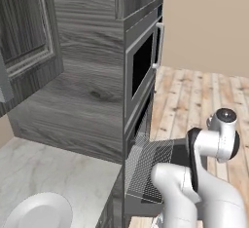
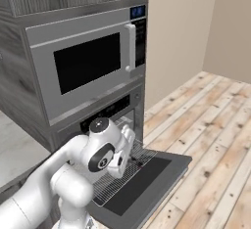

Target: Place the fish on the bottom rack of the oven, and slide the tray back inside. Close the oven door.

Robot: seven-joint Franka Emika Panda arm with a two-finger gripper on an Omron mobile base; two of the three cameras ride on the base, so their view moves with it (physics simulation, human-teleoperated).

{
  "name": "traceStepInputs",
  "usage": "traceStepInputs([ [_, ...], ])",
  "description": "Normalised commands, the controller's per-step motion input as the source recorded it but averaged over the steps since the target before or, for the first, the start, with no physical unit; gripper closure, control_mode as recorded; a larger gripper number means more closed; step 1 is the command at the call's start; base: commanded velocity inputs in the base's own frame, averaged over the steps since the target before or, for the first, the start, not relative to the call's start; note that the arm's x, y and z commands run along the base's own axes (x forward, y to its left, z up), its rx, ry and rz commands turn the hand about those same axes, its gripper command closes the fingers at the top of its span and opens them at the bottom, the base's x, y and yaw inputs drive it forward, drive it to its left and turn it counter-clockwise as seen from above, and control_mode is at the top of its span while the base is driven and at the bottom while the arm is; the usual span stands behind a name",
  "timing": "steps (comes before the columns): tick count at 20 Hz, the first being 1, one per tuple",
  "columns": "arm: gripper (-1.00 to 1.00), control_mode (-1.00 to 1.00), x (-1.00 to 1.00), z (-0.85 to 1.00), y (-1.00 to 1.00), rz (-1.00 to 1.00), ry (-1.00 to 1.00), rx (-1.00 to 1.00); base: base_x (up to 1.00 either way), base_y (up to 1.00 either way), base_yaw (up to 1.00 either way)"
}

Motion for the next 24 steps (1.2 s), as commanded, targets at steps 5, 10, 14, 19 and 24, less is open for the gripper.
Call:
traceStepInputs([
  [5,1.00,-1.00,0.30,-0.07,0.07,0.01,0.01,0.11,0.00,0.00,0.00],
  [10,1.00,-1.00,0.35,-0.19,0.47,-0.01,-0.01,0.06,0.00,0.00,0.00],
  [14,1.00,-1.00,0.37,-0.13,0.29,0.00,0.00,0.09,0.00,0.00,0.00],
  [19,1.00,-1.00,0.07,-0.20,0.02,0.00,-0.06,0.10,0.00,0.00,0.00],
  [24,1.00,-1.00,0.11,-0.32,0.00,0.04,-0.10,0.10,0.00,0.00,0.00],
])
